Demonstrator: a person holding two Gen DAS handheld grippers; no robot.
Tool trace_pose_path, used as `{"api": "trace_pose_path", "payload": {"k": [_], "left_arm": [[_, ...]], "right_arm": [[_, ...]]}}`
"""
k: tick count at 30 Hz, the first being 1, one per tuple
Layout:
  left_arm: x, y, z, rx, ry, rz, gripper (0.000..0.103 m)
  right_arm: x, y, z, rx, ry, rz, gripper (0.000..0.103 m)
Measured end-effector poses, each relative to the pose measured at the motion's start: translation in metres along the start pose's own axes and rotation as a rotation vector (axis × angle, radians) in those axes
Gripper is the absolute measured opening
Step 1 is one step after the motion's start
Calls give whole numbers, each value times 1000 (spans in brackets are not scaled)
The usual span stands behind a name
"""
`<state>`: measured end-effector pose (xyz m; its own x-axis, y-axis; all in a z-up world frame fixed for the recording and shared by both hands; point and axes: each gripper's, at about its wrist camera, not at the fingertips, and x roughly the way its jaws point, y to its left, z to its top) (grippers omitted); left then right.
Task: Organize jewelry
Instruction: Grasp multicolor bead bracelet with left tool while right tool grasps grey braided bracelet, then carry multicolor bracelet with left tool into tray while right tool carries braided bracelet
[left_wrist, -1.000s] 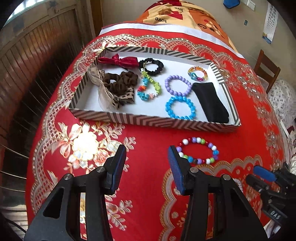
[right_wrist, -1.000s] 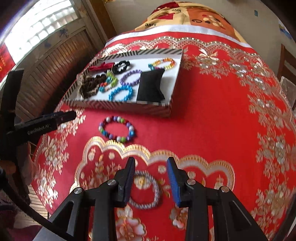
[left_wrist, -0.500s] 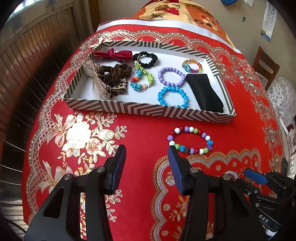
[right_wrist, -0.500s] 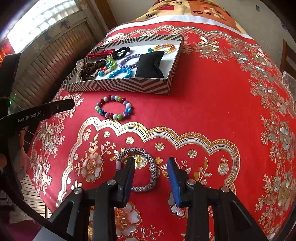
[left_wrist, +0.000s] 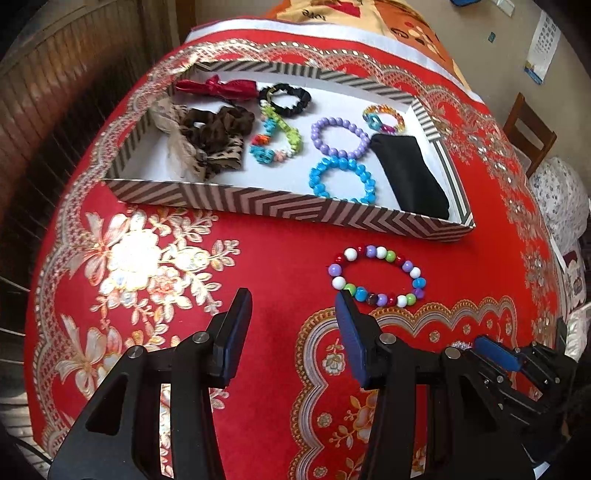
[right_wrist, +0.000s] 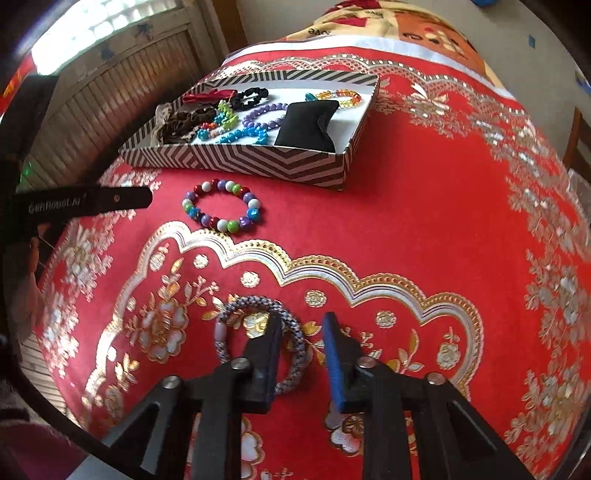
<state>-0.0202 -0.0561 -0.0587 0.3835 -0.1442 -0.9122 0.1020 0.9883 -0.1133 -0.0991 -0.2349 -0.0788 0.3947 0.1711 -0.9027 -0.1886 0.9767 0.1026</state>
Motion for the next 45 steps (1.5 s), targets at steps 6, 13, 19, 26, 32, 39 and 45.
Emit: {"api": "trace_pose_path", "payload": {"k": [6,13,19,26,32,39,45], "left_arm": [[15,-14,11,52,18,-30,46],[37,-31,26,157,77,-70,46],[42,-36,29,216,59,-58,23],[40,-28,28,176,71,-96,8],[9,-23,29,138,22,-140,8],[-29,-13,38,97,-41,-156,8],[-55,-4,51,81,-104,-136,8]], "right_arm": [[-4,-10,-6,13,-2,-18,11],[-5,-17,-7,62,-2,6,11],[-4,-15,-7,61,-10,-7,11],[-7,-15,-5,65,-32,-9,7],[-28,-15,7,56,-83,-2,7],[-48,-13,24,43,-141,19,6],[-55,-8,41,22,-177,40,6]]}}
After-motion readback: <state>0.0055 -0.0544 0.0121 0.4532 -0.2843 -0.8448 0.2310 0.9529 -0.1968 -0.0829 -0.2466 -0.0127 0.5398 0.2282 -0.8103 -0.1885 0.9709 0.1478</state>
